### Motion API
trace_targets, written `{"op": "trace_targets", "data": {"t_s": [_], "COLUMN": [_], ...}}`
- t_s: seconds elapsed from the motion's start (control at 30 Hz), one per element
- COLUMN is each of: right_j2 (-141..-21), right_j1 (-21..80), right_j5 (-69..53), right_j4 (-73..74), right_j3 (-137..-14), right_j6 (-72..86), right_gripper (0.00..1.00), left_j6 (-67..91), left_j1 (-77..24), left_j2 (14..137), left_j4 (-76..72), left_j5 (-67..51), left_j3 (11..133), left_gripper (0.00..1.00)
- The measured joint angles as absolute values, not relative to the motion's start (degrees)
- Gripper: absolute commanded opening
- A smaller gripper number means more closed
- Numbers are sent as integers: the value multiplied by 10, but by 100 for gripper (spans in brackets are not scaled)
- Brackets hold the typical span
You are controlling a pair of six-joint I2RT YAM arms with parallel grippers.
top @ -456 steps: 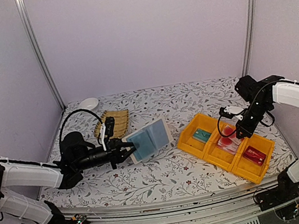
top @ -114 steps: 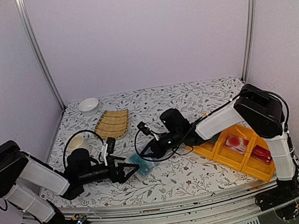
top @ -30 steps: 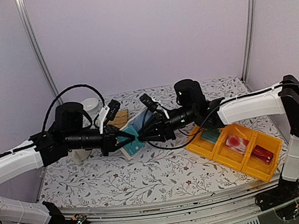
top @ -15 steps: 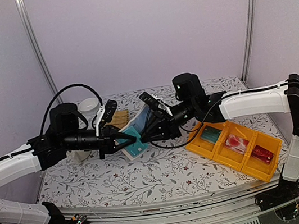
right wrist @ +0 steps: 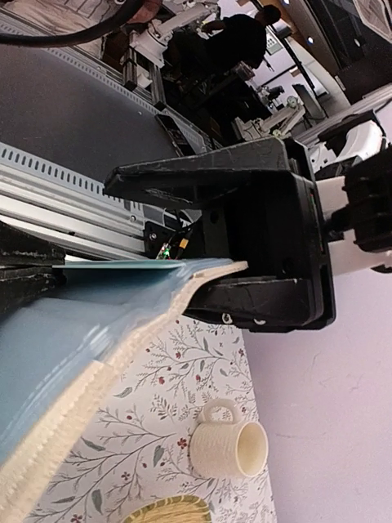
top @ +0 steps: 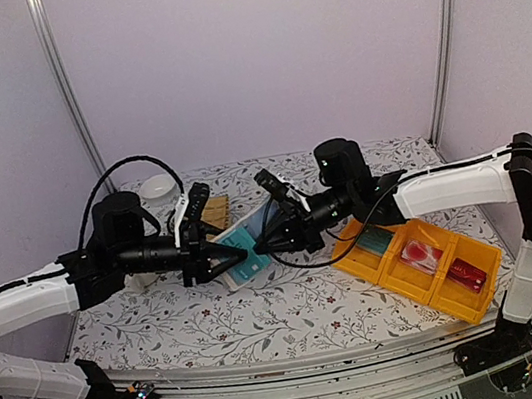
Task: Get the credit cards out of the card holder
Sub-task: Remove the credit card from the card slot.
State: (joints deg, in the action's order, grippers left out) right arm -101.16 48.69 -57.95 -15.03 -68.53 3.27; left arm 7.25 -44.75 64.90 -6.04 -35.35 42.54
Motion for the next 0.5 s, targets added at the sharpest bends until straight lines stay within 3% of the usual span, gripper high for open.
{"op": "trace_targets", "data": {"t_s": [0.17,0.33,0.43,0.5], "right_j2": [-1037,-1095,-1119,-1124], "right_j1": [474,464,462,462], "right_j5": [-540,-526,-526,-528], "right_j4": [-176,-226,-249,-262], "right_j3": [-643,-609,-607,-607], "right_j6": [58,104,125,135], "right_gripper": [2,2,2,2], "left_j6": [103,151,167,173], "left_j1": [-447,-441,-437,-435], "left_j2": [697,743,766,782], "left_j4": [-169,-321,-383,-422], "left_j5": [-321,-261,-245,-242], "left_j3": [328,180,149,149], "left_gripper": [47,28,9,5]}}
